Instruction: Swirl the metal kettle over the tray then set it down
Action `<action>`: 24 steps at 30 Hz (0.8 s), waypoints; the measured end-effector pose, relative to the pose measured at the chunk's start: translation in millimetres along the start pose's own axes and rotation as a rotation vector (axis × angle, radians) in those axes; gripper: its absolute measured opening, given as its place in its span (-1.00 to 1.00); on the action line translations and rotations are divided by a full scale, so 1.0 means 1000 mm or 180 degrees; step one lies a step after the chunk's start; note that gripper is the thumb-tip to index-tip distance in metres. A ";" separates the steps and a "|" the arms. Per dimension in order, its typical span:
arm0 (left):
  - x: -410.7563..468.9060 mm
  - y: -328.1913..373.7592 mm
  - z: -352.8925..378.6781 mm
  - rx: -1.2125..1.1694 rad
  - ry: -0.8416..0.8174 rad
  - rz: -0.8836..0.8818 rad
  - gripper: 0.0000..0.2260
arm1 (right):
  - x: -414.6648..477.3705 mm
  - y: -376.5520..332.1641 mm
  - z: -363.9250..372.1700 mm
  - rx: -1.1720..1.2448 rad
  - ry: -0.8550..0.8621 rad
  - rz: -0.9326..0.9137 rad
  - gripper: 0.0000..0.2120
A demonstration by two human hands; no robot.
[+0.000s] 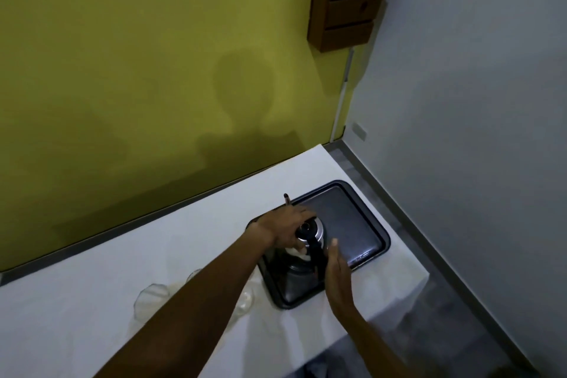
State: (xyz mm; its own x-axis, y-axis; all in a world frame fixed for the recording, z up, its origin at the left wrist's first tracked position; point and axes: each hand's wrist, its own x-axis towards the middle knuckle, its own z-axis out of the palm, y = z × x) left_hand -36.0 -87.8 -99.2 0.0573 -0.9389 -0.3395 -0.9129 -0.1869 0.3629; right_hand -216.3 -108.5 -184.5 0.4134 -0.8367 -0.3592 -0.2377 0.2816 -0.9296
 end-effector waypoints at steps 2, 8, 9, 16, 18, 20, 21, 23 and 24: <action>-0.002 0.001 0.009 -0.0130 0.0117 -0.0116 -0.21 | 0.001 -0.002 -0.001 0.0092 0.0035 0.0012 -0.49; -0.001 0.023 0.031 -0.0225 0.0529 -0.0653 -0.25 | 0.028 -0.010 -0.006 -0.0121 0.0582 -0.0210 -0.45; 0.000 0.026 0.034 -0.0271 0.0563 -0.0752 -0.25 | 0.033 -0.009 -0.005 -0.0214 0.0652 -0.0236 -0.47; 0.012 0.048 0.041 -0.0473 0.0893 -0.1365 -0.27 | 0.088 -0.010 -0.022 -0.0909 0.0267 -0.0249 -0.41; 0.014 0.053 0.040 -0.0513 0.0949 -0.1514 -0.26 | 0.098 -0.012 -0.023 -0.1079 0.0117 -0.0272 -0.38; 0.016 0.056 0.044 -0.0583 0.0993 -0.1669 -0.24 | 0.105 -0.009 -0.027 -0.1145 -0.0066 -0.0310 -0.35; 0.018 0.059 0.045 -0.0631 0.1042 -0.1747 -0.24 | 0.109 -0.010 -0.030 -0.1143 -0.0150 -0.0301 -0.32; 0.020 0.064 0.047 -0.0706 0.1106 -0.1853 -0.23 | 0.115 -0.012 -0.033 -0.1134 -0.0227 -0.0298 -0.29; 0.021 0.066 0.050 -0.0742 0.1143 -0.1909 -0.22 | 0.117 -0.013 -0.033 -0.1144 -0.0258 -0.0309 -0.31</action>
State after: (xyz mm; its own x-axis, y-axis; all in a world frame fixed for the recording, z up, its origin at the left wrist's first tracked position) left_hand -115.3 -105.5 -125.4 0.6850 -0.6854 -0.2469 -0.5759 -0.7170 0.3928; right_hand -194.2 -225.8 -212.1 0.5140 -0.8074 -0.2897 -0.4811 0.0083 -0.8766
